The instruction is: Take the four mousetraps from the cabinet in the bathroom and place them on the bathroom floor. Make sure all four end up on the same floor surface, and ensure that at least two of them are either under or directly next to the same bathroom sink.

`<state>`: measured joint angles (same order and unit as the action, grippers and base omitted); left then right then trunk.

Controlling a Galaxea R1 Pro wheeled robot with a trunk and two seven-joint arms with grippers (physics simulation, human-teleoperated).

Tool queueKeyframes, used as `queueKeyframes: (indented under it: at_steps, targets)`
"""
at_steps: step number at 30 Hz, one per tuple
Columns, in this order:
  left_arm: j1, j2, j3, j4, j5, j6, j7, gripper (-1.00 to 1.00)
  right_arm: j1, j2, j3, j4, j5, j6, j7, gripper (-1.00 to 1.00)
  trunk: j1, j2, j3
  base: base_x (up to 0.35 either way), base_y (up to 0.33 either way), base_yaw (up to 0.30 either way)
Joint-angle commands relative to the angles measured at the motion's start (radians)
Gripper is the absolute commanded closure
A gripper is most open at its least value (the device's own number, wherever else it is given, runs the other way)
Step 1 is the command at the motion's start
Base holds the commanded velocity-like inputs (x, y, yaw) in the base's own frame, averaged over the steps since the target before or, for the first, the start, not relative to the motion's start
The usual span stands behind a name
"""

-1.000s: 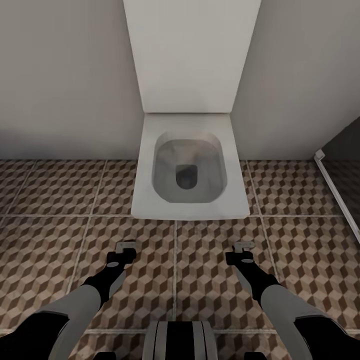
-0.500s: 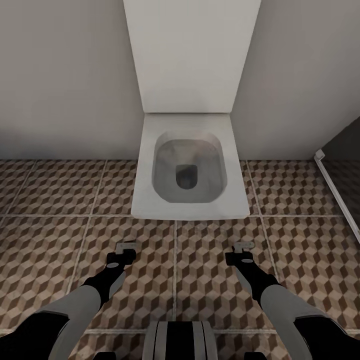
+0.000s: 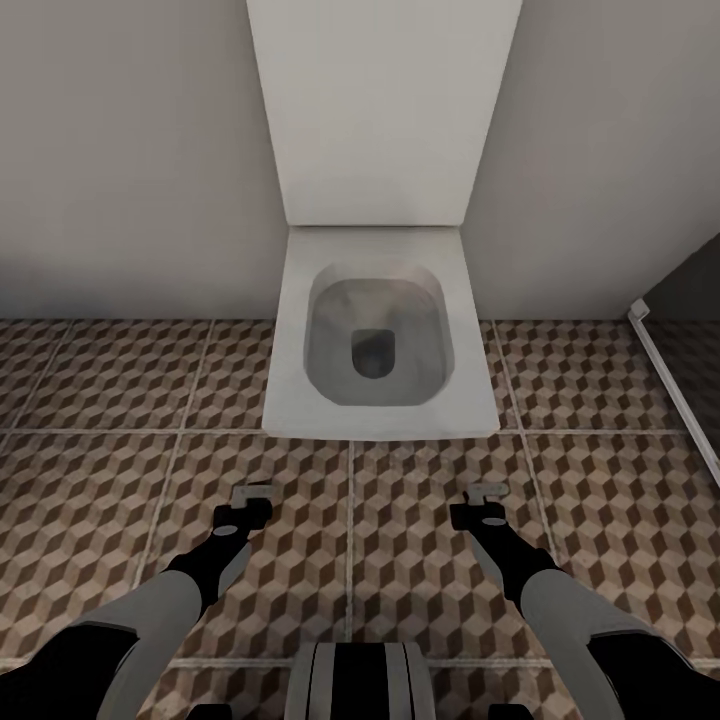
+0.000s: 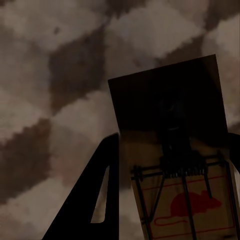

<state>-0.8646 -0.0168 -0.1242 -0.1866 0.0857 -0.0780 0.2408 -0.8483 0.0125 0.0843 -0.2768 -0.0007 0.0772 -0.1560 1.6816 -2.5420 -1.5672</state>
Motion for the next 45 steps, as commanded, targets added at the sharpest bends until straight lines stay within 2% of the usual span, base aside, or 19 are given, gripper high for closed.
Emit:
queueKeyframes:
  at_steps: [1,9,14,20,45]
  targets:
    - [-0.001,0.0,-0.009,0.001,0.008,-0.003,0.007,1.0,0.0,0.0,0.007,-0.002,-0.002,0.007,-0.003,1.0,0.0,0.0,-0.001,0.0,0.0,0.0]
    - [-0.001,0.002,-0.007,-0.011,0.012,-0.001,0.004,1.0,-0.009,-0.001,0.006,-0.001,-0.005,-0.001,-0.01,1.0,0.0,0.0,-0.001,0.0,0.0,0.0]
    - [-0.001,0.001,-0.006,-0.053,0.015,0.02,-0.005,1.0,-0.067,0.003,0.006,0.013,-0.009,0.0,-0.011,1.0,0.0,0.0,-0.001,0.0,0.0,0.0]
    - [-0.001,0.003,-0.006,-0.105,0.017,0.068,-0.01,1.0,-0.101,0.005,0.006,0.017,-0.01,-0.001,-0.011,1.0,0.0,0.0,-0.001,0.0,0.0,0.0]
    - [-0.01,-0.003,-0.01,-0.13,0.004,0.074,0.007,1.0,-0.109,0.006,0.006,0.034,-0.01,-0.006,-0.012,1.0,0.0,0.0,-0.001,0.0,0.0,0.0]
